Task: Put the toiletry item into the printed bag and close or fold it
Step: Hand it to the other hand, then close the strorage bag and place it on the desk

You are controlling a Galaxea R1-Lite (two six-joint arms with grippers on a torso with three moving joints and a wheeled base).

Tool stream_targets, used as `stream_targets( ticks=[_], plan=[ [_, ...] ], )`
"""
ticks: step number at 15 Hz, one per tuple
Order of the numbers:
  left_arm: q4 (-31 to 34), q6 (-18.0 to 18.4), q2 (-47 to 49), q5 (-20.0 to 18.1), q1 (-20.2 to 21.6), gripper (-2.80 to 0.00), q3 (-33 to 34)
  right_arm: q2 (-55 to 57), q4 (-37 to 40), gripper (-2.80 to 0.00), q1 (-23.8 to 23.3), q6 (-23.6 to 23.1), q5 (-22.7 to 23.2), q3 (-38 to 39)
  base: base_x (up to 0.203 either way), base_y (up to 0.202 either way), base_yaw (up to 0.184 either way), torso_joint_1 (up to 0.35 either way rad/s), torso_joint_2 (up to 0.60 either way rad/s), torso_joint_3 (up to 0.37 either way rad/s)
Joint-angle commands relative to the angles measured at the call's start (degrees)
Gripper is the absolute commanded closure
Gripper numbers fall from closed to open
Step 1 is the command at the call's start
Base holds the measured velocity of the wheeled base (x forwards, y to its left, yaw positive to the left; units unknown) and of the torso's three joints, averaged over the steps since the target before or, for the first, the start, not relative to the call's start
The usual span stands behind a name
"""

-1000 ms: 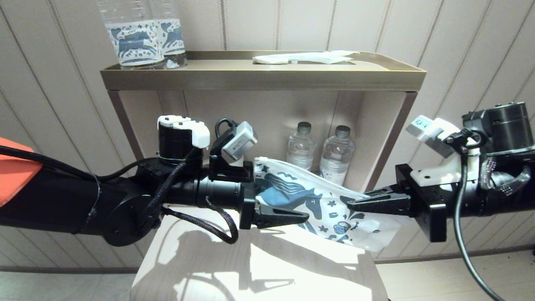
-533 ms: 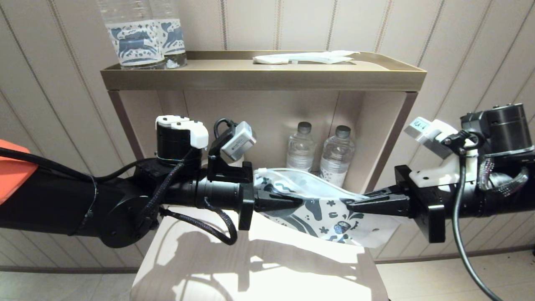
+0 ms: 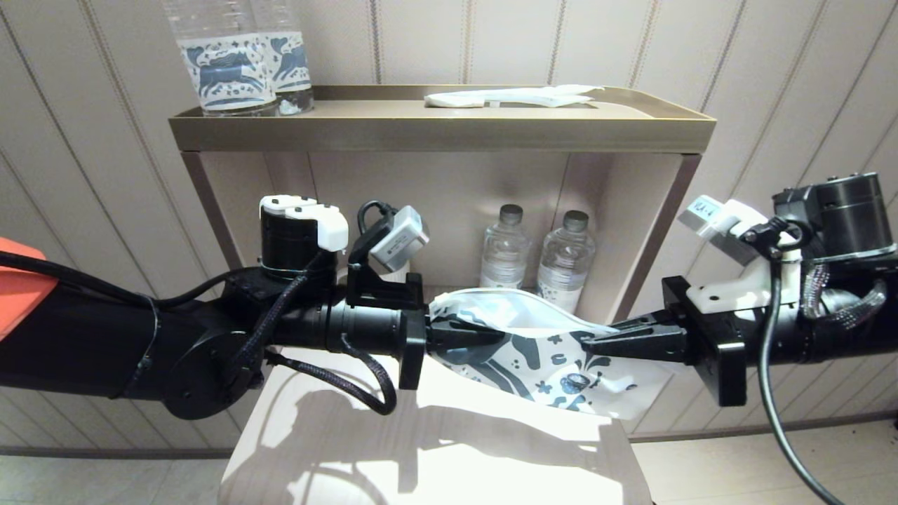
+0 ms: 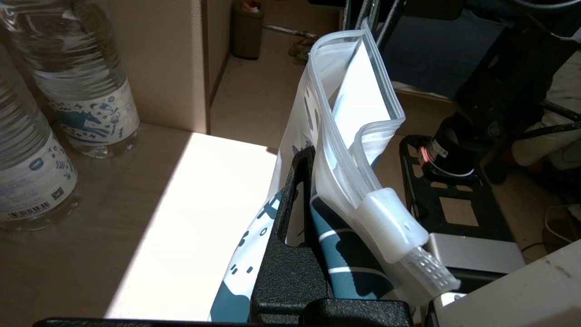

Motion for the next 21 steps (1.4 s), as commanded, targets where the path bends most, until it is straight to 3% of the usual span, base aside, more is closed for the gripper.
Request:
stream_targets(
  ticks=[1, 9, 11, 12, 18, 21],
  plan=[
    [-0.2, 0.1, 0.0, -0.2, 0.0, 0.0, 0.2, -0.1, 0.0, 0.0, -0.1, -0.3, 0.2, 0.3, 0.0, 0.0, 0.0, 0.0, 0.0, 0.0],
    [0.4, 0.4, 1.7, 1.4, -0.1, 0.0, 0.7, -2.9, 0.3, 0.0, -1.4, 0.3, 0.3, -0.7, 0.0, 0.0, 0.0, 0.0, 0.0, 0.0],
    [0.2, 0.4, 1.4, 1.4, -0.2, 0.0, 0.9, -2.5, -0.7, 0.0, -1.1, -1.3, -0.2, 0.9, 0.0, 0.0, 0.0, 0.0, 0.0, 0.0],
    [0.1, 0.4, 1.1, 1.4, -0.2, 0.0, 1.0, -2.4, -0.3, -2.8, -1.0, -1.3, 0.0, 0.2, 0.0, 0.0, 0.0, 0.0, 0.0, 0.0],
    [0.6, 0.5, 0.9, 1.5, -0.6, 0.0, 1.5, -2.4, -0.2, -2.8, -0.9, -1.3, 0.0, 0.3, 0.0, 0.0, 0.0, 0.0, 0.0, 0.0],
    [3.1, 0.4, 2.4, 1.7, -2.9, 0.0, 0.8, -2.7, -0.6, -2.8, 1.4, -1.2, -0.1, 0.5, 0.0, 0.0, 0.0, 0.0, 0.0, 0.0]
  ],
)
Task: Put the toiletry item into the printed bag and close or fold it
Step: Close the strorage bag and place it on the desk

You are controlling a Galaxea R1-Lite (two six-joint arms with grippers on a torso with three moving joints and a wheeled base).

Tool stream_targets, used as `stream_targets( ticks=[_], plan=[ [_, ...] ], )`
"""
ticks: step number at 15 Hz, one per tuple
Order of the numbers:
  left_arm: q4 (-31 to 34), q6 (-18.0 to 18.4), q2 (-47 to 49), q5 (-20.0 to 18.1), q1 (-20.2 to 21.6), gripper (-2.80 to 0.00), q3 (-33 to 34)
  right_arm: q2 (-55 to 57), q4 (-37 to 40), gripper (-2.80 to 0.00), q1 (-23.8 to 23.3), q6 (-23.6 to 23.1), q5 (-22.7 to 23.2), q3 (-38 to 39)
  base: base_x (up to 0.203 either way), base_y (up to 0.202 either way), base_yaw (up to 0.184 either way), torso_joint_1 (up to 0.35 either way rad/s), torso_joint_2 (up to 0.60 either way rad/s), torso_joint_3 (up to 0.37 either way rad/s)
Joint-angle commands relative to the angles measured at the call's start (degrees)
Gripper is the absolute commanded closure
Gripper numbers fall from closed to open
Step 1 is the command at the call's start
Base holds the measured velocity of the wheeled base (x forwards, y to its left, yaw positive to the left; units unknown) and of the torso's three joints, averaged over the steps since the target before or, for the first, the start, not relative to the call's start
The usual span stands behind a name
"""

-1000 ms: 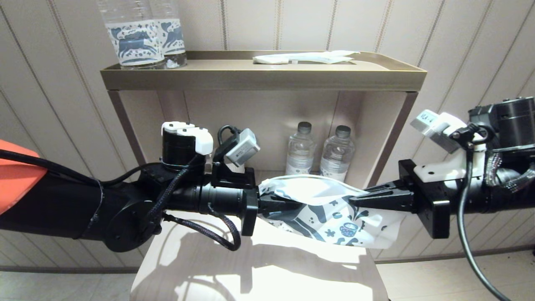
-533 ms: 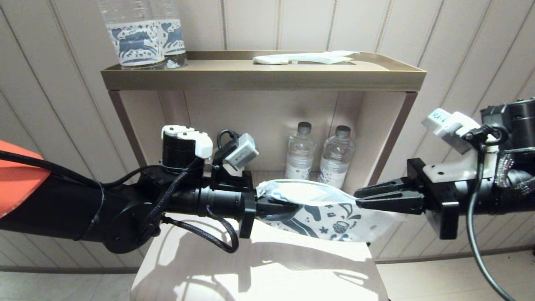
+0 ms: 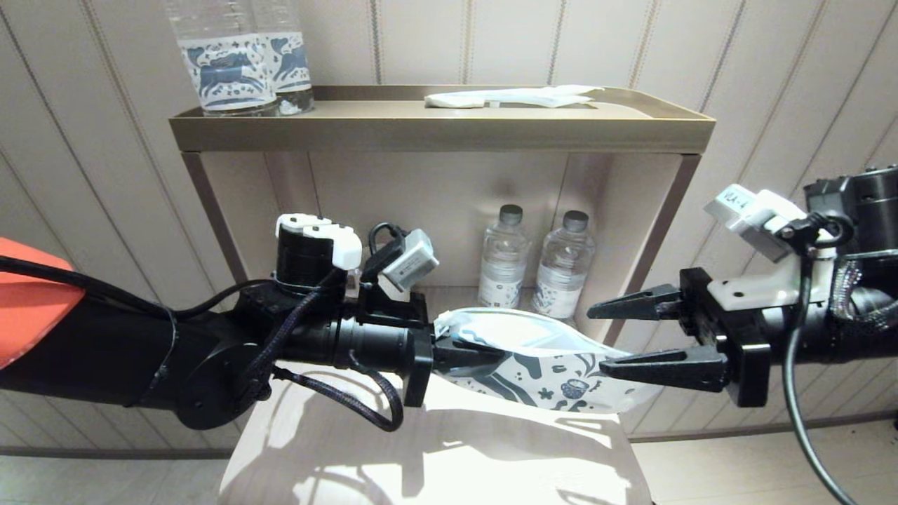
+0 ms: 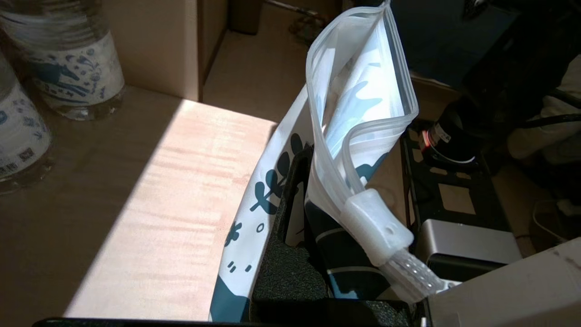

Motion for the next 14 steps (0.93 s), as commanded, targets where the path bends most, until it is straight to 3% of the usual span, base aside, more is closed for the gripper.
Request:
stream_targets(
  ticks=[1, 3, 6, 10, 14],
  plan=[
    [1.7, -0.1, 1.3, 1.0, -2.1, 0.0, -0.9, 0.0, -0.1, -2.8, 2.6, 0.0, 0.3, -0.1, 0.0, 0.0, 0.0, 0.0, 0.0, 0.0],
    [2.4, -0.2, 0.9, 3.8, -3.1, 0.0, -1.2, 1.3, 0.0, -2.8, 5.6, 0.0, -0.2, -0.5, 0.0, 0.0, 0.0, 0.0, 0.0, 0.0],
    [2.7, -0.5, 0.3, 4.1, -3.2, 0.0, -1.7, 3.3, 0.4, -2.8, 8.0, 0.5, -2.5, -4.2, 0.0, 0.0, 0.0, 0.0, 0.0, 0.0],
    [3.9, -1.6, -0.3, 4.0, -3.3, 0.0, -2.2, 7.5, 0.5, -2.8, 13.6, 5.3, -6.8, -11.7, 0.0, 0.0, 0.0, 0.0, 0.0, 0.0],
    [3.8, -3.4, 0.0, 4.1, -3.2, 0.0, -3.0, 11.1, 0.4, -2.8, 15.5, 5.8, -7.1, -14.4, 0.0, 0.0, 0.0, 0.0, 0.0, 0.0]
  ],
)
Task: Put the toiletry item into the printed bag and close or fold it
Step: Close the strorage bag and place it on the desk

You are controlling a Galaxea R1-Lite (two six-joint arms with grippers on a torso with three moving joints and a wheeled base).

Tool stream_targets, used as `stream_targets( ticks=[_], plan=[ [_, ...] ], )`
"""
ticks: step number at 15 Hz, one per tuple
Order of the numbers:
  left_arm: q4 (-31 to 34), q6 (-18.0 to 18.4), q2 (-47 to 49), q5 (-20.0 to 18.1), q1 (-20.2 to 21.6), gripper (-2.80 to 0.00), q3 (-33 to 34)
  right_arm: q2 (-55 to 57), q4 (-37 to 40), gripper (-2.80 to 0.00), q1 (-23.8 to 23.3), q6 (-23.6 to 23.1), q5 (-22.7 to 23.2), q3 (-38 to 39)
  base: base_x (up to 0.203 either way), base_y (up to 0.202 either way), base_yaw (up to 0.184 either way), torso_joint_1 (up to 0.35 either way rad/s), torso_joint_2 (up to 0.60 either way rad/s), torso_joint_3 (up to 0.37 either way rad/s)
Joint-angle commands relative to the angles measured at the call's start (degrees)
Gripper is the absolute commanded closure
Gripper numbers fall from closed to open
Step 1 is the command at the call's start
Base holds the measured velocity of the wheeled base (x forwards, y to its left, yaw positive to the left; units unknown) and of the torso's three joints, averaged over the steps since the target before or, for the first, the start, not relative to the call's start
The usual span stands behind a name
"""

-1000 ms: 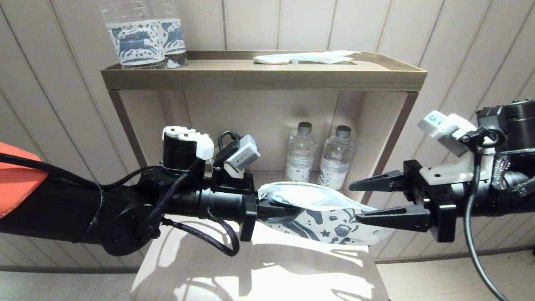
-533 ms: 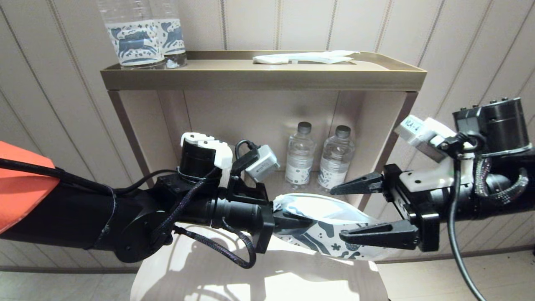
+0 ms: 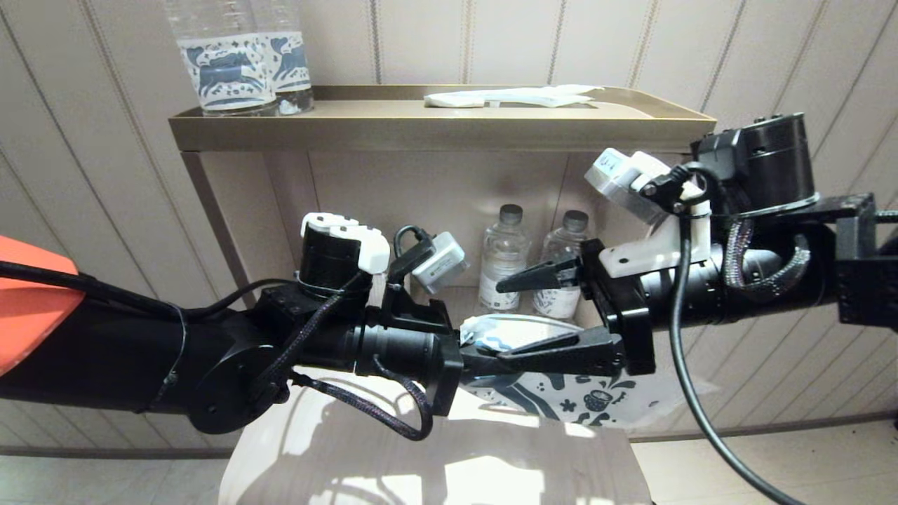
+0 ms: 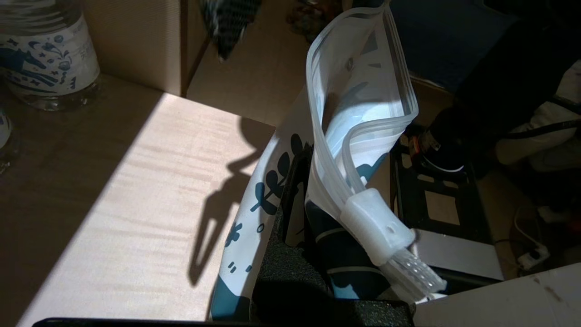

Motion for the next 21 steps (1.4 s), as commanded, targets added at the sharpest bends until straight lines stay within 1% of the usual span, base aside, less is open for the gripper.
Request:
stream_targets(
  ticks=[1, 3, 5, 12, 14, 18, 21],
  plan=[
    [-0.3, -0.1, 0.1, -0.3, 0.0, 0.0, -0.1, 3.2, -0.1, -2.8, 0.7, -0.1, 0.3, -1.0, 0.0, 0.0, 0.0, 0.0, 0.0, 0.0],
    [-0.3, -0.1, 0.3, -0.3, 0.0, 0.0, -0.1, 4.3, -0.3, -2.8, 1.5, -0.1, -0.2, -1.0, 0.0, 0.0, 0.0, 0.0, 0.0, 0.0],
    [-0.4, -0.1, -0.1, -0.2, 0.0, 0.0, 0.0, 3.6, -0.1, -2.8, 1.4, -0.2, -1.4, -0.6, 0.0, 0.0, 0.0, 0.0, 0.0, 0.0],
    [-0.3, 0.0, -0.2, -0.2, 0.0, 0.0, 0.0, 3.5, -0.2, -2.8, 1.6, -0.2, -2.2, -1.4, 0.0, 0.0, 0.0, 0.0, 0.0, 0.0],
    [-0.3, 0.0, -0.2, -0.2, 0.0, 0.0, 0.1, 3.9, -0.5, -2.8, 1.6, -0.3, -3.1, -1.7, 0.0, 0.0, 0.0, 0.0, 0.0, 0.0],
    [-0.3, 0.0, -0.1, -0.2, 0.0, 0.0, 0.1, 4.2, -0.2, -2.8, 2.6, -0.4, -3.1, -2.2, 0.0, 0.0, 0.0, 0.0, 0.0, 0.0],
    [-0.3, 0.0, -0.2, -0.3, 0.0, 0.0, 0.2, 4.3, 1.9, -2.8, 2.7, -0.2, -4.2, -3.1, 0.0, 0.0, 0.0, 0.0, 0.0, 0.0]
  ],
)
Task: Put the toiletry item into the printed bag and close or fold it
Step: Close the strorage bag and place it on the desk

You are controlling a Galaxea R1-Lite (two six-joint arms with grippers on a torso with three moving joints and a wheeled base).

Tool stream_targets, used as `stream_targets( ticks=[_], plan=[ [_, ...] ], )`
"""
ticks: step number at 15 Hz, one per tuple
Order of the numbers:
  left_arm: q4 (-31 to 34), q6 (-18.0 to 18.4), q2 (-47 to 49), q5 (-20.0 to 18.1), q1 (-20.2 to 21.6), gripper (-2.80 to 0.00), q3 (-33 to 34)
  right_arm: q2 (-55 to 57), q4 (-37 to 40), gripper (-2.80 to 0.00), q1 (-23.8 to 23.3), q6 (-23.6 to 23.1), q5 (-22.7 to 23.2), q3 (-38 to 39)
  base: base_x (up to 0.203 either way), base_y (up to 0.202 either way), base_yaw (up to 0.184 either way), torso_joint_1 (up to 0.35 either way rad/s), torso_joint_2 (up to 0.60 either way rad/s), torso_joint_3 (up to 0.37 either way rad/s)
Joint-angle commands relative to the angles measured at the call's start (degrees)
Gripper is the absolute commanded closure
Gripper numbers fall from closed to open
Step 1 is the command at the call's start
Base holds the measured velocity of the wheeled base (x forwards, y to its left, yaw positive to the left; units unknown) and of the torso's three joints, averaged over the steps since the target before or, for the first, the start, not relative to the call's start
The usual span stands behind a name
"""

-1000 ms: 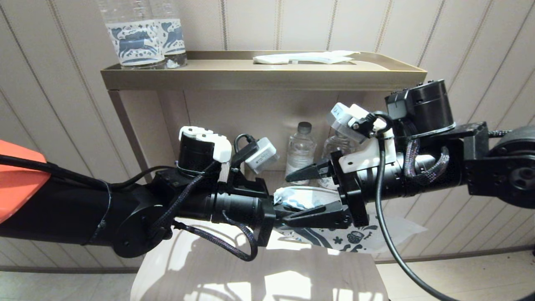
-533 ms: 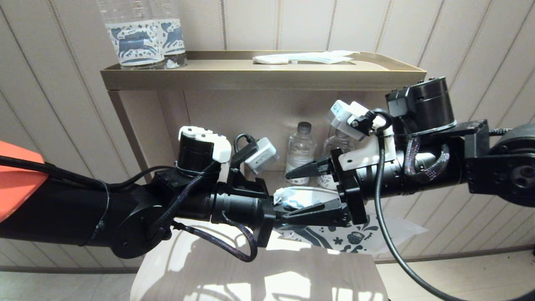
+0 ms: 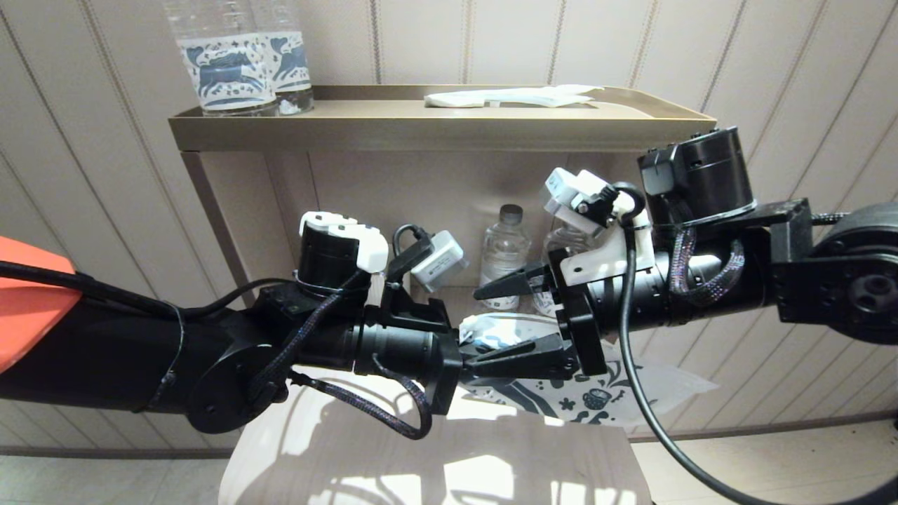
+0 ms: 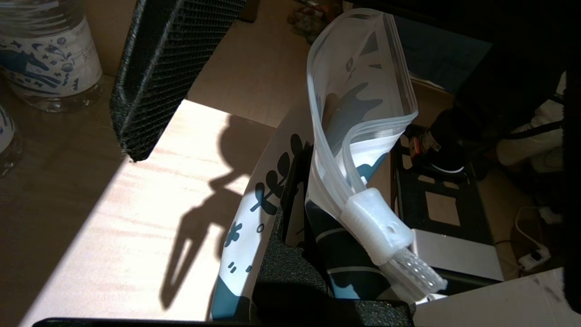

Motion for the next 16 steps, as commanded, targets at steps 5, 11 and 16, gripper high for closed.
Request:
stream_targets(
  ticks=[5, 11, 16],
  plan=[
    [-0.2, 0.0, -0.2, -0.3, 0.0, 0.0, 0.3, 0.1, 1.1, 0.0, 0.2, -0.6, -0.8, -0.5, 0.0, 0.0, 0.0, 0.0, 0.0, 0.0],
    [-0.2, 0.1, -0.6, -0.3, 0.0, 0.0, 0.3, 0.5, 1.6, 0.0, 0.9, -0.6, -0.8, -1.7, 0.0, 0.0, 0.0, 0.0, 0.0, 0.0],
    [-0.4, 0.1, -0.6, -0.3, 0.0, 0.0, 0.4, 0.9, 1.4, 0.0, 1.5, -0.7, -0.8, -1.6, 0.0, 0.0, 0.0, 0.0, 0.0, 0.0]
  ],
)
